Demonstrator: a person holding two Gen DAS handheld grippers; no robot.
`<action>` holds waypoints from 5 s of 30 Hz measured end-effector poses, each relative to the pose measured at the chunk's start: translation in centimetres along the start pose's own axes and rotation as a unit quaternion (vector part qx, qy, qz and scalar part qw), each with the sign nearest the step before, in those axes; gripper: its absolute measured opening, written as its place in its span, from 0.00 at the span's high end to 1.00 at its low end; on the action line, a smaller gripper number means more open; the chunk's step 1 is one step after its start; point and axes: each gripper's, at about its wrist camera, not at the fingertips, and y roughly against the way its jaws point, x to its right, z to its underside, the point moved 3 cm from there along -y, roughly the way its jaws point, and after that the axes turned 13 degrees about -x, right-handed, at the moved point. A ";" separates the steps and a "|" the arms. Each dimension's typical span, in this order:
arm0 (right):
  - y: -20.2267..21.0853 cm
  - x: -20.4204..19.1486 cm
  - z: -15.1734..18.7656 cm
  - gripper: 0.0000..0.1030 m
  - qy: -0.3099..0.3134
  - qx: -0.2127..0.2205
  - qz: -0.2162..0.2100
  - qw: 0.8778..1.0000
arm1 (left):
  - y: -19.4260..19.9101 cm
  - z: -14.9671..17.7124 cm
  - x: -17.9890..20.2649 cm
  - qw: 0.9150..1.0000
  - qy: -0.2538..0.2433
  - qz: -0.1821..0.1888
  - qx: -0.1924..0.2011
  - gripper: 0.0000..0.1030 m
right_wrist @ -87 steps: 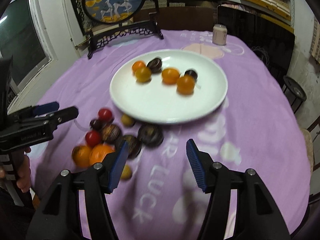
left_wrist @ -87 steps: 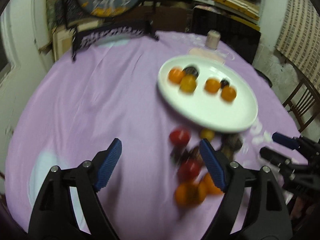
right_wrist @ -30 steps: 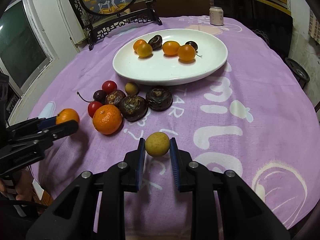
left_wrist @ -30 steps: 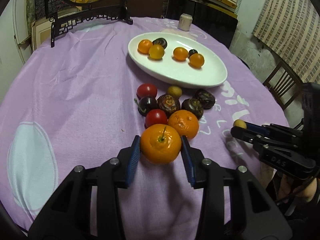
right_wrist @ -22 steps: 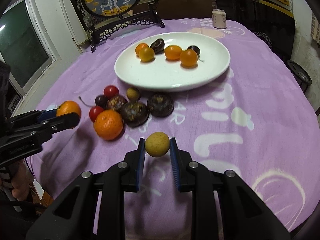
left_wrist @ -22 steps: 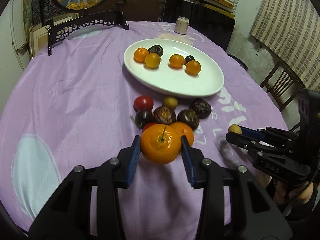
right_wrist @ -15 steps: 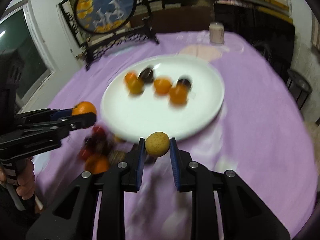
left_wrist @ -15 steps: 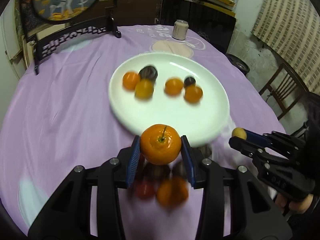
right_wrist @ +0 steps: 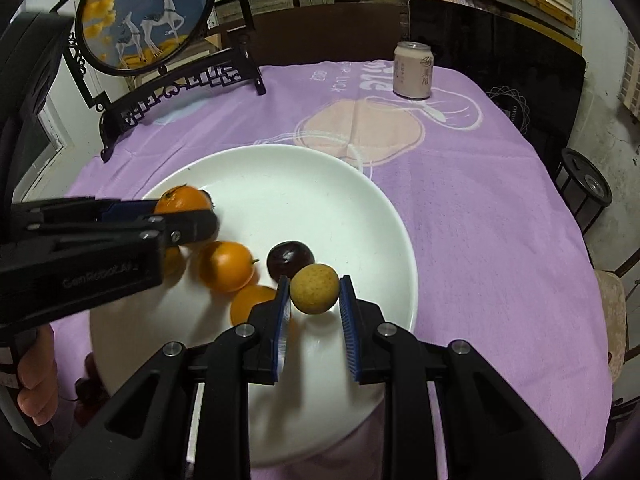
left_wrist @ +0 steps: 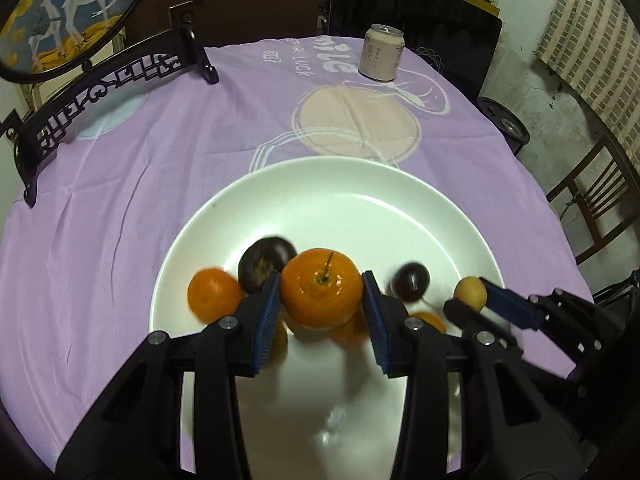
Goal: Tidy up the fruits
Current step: 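Place the tangerine on the plate with the left tool while the right tool places the yellow plum, then grasp a tangerine with the left tool while the right tool grasps a dark plum, then place the tangerine on the plate with the left tool while the right tool places the dark plum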
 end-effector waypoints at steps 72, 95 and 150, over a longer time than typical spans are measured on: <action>7.1 -1.9 18.1 0.62 -0.008 0.006 -0.016 1.000 | 5.2 23.7 1.1 0.999 -0.020 -0.025 0.019 0.20; 8.8 -4.2 18.3 0.63 -0.002 0.016 -0.025 1.000 | 4.0 23.6 1.5 0.995 -0.035 -0.083 0.051 0.57; 4.8 -1.5 4.1 0.39 0.001 0.028 0.028 0.999 | 5.4 2.6 0.1 0.998 -0.001 0.010 0.061 0.20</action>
